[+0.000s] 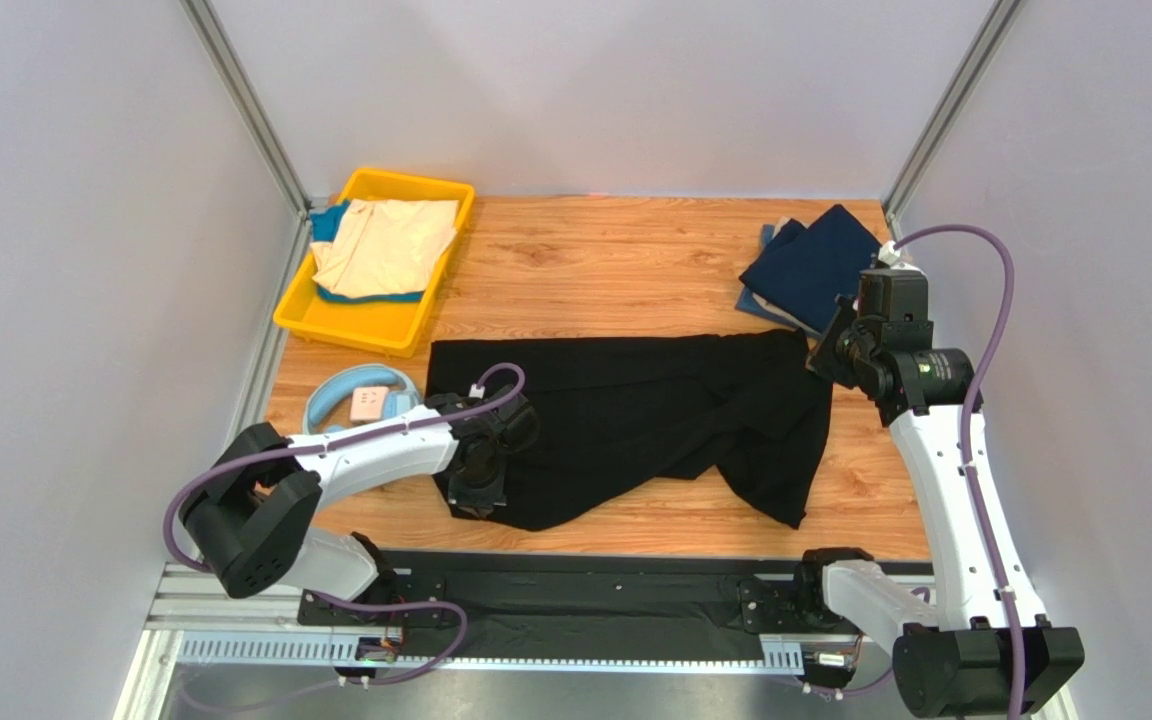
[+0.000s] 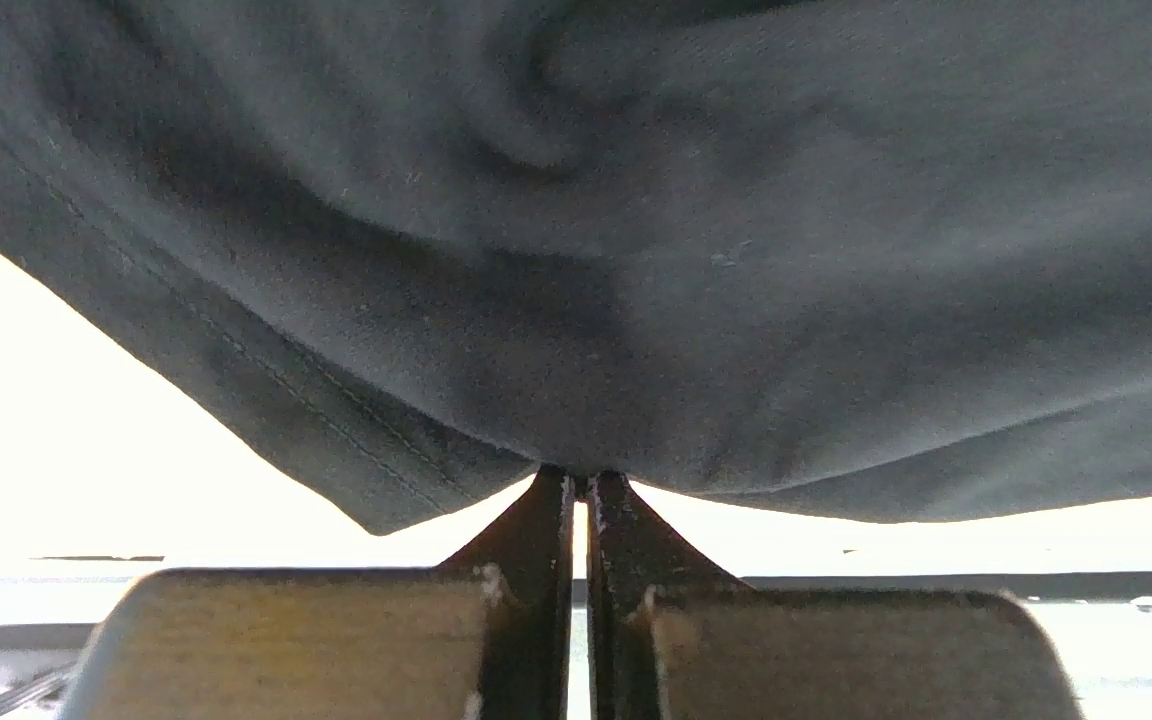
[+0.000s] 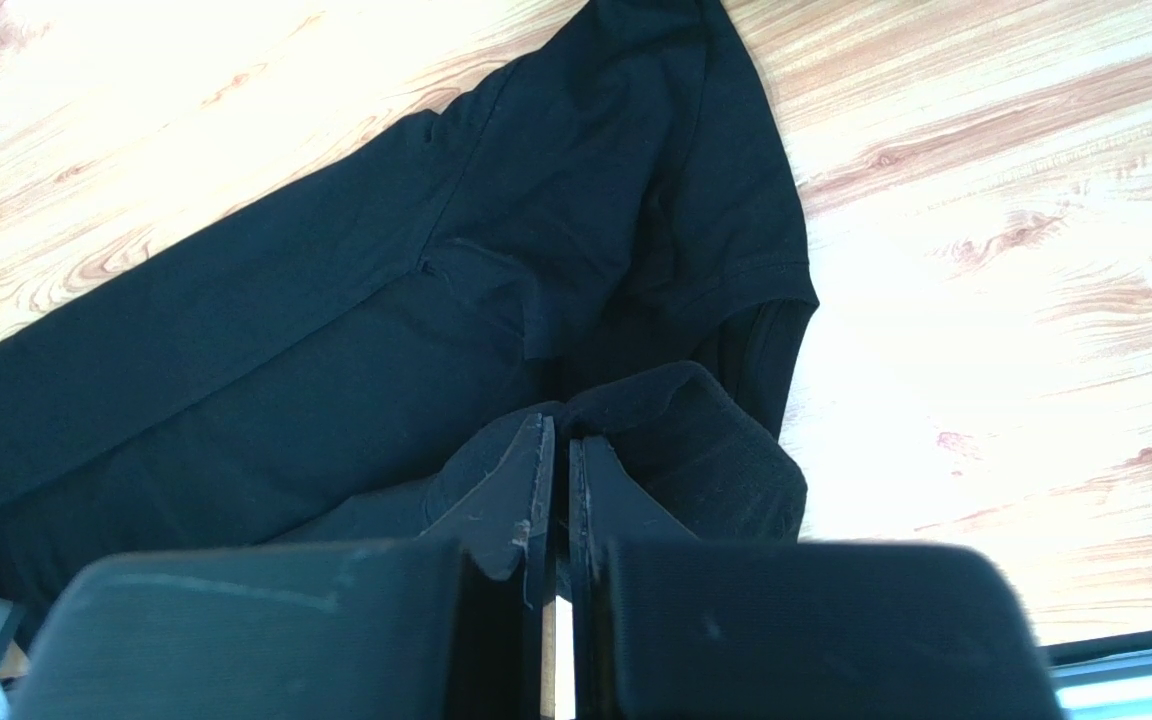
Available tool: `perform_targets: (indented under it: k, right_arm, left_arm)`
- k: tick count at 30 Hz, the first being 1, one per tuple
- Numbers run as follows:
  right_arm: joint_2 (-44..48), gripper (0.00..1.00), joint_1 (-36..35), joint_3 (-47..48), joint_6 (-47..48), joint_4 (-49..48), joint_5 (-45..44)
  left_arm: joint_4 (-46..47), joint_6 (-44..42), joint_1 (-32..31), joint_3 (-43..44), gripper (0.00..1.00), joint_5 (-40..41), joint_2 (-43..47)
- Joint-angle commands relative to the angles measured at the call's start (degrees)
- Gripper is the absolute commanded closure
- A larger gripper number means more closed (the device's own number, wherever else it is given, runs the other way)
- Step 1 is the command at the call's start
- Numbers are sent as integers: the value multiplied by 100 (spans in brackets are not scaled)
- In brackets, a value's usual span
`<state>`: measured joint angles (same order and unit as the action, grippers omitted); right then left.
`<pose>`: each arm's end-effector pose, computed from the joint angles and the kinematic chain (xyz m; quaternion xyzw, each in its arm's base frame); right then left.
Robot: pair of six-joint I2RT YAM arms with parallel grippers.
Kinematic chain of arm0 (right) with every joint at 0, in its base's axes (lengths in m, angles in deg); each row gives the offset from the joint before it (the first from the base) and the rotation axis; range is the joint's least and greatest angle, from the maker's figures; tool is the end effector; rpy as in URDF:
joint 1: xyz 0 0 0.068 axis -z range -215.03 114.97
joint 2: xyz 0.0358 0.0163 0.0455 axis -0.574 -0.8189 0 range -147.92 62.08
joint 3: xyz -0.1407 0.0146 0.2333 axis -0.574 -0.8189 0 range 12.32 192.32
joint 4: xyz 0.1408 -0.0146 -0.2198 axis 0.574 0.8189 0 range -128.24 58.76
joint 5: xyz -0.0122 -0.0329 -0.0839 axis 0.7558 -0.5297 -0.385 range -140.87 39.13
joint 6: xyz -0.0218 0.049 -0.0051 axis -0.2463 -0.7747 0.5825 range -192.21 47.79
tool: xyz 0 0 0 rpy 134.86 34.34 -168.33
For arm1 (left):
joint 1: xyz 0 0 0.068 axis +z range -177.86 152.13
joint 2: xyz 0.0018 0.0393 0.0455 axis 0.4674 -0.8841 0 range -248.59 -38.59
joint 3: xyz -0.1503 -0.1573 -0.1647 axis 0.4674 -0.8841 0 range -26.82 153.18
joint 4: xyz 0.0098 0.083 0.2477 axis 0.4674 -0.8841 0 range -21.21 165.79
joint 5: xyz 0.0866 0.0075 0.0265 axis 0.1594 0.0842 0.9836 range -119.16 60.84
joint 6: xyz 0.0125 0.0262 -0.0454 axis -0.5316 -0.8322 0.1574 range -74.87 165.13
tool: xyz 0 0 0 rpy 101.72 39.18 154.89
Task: Fold and stack the t-shirts
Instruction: Grap the side of the flattened tshirt closest away from the robot with both arms, then fold the other side of the tshirt into a rectangle
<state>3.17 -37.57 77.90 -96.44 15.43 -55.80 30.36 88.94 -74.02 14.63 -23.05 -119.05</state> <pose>0.1946 0.0056 0.3476 0.1903 0.9100 0.0458 0.3655 0.1516 -0.1524 0.1574 0.0178 0.9972 0.0034 0.0719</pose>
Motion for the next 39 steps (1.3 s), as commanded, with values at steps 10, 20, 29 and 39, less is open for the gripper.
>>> perform_targets:
  k: [10, 20, 29, 39]
  right_arm:
    - [-32, 100, 26, 34, 59, -331, 53]
    - [-59, 100, 17, -142, 32, -436, 220]
    - [-6, 100, 26, -212, 32, -436, 282]
    - [56, 100, 26, -274, 50, -419, 238]
  left_arm:
    - [-459, -742, 325, 1900, 100, 971, -30]
    - [86, -1621, 721, 3149, 91, 813, -1874]
    - [596, -1964, 783, 4089, 57, 374, -2727]
    - [447, -1832, 836, 3942, 57, 769, -2273]
